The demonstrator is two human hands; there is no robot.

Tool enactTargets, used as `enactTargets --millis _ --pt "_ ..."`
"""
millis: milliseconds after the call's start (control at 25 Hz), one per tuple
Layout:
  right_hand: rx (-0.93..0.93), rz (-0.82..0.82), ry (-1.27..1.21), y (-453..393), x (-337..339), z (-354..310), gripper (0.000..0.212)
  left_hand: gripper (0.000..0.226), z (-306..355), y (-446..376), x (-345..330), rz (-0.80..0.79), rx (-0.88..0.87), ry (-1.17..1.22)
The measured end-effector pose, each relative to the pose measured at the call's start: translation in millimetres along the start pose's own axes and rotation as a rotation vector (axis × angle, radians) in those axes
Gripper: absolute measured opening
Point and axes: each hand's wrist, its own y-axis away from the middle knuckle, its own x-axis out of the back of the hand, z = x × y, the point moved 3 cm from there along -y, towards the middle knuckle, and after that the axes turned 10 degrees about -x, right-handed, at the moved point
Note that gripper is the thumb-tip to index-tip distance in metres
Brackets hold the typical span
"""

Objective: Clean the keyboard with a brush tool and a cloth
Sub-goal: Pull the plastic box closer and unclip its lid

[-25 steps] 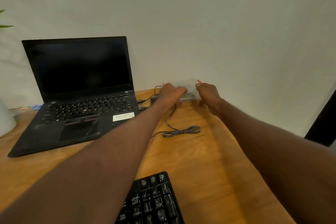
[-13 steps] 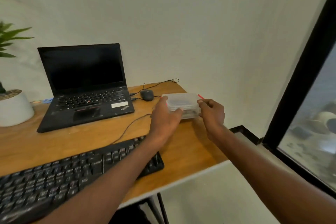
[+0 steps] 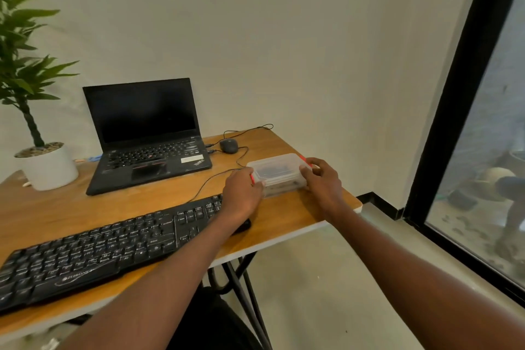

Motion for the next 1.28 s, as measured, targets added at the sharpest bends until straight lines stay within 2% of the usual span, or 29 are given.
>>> enactTargets --millis 120,200,360,480,600,760,880,1080,1160,1280 --pt "0.009 0.053 -0.031 -11.8 0.5 7.1 0.030 0.023 -11.5 -17.4 0.4 0.019 0.070 0.093" --pt "-0.017 0.081 -0.057 -18.8 -0.6 9.9 0.032 0.013 -16.1 -28.6 -2.2 0.072 0.134 0.140" --pt "-0.056 0.146 -0.076 -20.9 -4.8 9.5 0.035 0.012 -20.0 -37.3 -7.9 0.161 0.269 0.188" --pt "-0.100 0.166 -0.112 -24.5 -4.0 10.1 0.032 0.003 -21.5 -39.6 -9.7 0.200 0.319 0.249" --pt "-0.118 0.172 -0.124 -28.1 -5.8 10.8 0.032 0.013 -26.4 -39.8 -12.9 0.221 0.372 0.262" --pt "-0.145 0.185 -0.124 -29.5 -5.5 9.3 0.029 0.018 -30.3 -38.7 -18.0 0.233 0.351 0.180" --pt "-0.179 0.229 -0.088 -35.2 -5.4 12.4 0.026 0.011 -31.2 -41.0 -19.1 0.135 0.283 0.073" --pt "-0.173 0.339 -0.053 -40.7 -6.5 17.5 0.027 0.008 -25.1 -47.7 -16.5 0.008 0.094 -0.356" --pt "-0.133 0.355 -0.061 -38.7 -6.0 16.7 0.028 0.006 -26.1 -51.0 -15.7 0.009 0.147 -0.372" --pt "-0.061 0.347 -0.101 -33.0 -5.5 16.3 0.028 0.015 -29.2 -54.0 -22.2 0.080 0.249 -0.225"
